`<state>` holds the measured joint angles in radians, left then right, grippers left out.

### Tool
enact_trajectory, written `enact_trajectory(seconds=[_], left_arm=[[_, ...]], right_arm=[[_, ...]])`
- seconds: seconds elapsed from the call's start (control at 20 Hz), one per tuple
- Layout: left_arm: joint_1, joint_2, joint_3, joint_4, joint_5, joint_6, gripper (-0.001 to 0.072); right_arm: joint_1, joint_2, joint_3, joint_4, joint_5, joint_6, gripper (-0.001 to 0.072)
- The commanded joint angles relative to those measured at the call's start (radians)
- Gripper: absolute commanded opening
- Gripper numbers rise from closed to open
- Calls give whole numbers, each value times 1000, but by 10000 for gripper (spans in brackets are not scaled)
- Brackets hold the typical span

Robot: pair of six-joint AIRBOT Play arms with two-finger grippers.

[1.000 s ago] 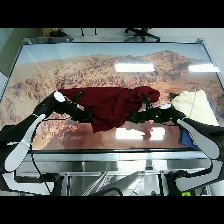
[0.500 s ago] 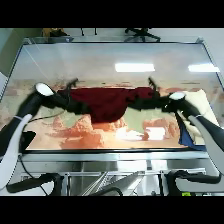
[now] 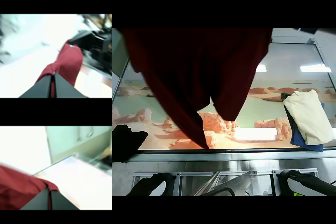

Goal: Fold the shirts.

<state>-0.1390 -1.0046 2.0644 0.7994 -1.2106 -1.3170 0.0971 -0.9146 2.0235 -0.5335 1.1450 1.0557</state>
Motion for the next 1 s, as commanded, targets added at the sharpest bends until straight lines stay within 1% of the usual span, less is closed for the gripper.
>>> enact_trajectory(seconds=[0.0, 0.15, 0.25, 0.35, 0.4, 0.45, 0.55, 0.6, 0.7, 0.8, 0.85, 0.95], left_arm=[[1, 119, -186, 98, 115, -25, 17], [1, 111, -478, 98, 174, -3, 17], [0, 35, -619, 96, 163, 7, 17], [0, -77, -725, 98, 170, 47, 21], [2, -143, -760, 100, 173, 73, 218], [15, -211, -788, 99, 173, 85, 702], [66, -344, -795, 98, 136, 81, 693], [102, -402, -776, 97, 95, 81, 693], [176, -482, -721, 97, -24, 82, 693], [234, -521, -691, 95, -158, 79, 693], [251, -520, -710, 94, -198, 78, 692], [255, -485, -799, 91, -232, 78, 692]], right_arm=[[0, -14, 23, -45, 1, 63, 21], [4, -89, -97, -30, 85, 64, 21], [19, -153, -186, -32, 133, 68, 21], [32, -224, -298, -35, 143, 65, 21], [32, -267, -360, -35, 142, 47, 21], [29, -312, -414, -40, 138, 39, 21], [28, -409, -489, -117, 127, 41, 21], [29, -459, -500, -148, 132, 41, 21], [28, -518, -501, -154, 146, 38, 21], [27, -526, -500, -158, 137, 12, 21], [21, -521, -500, -160, 136, 6, 21], [-5, -503, -500, -166, 135, 6, 21]])
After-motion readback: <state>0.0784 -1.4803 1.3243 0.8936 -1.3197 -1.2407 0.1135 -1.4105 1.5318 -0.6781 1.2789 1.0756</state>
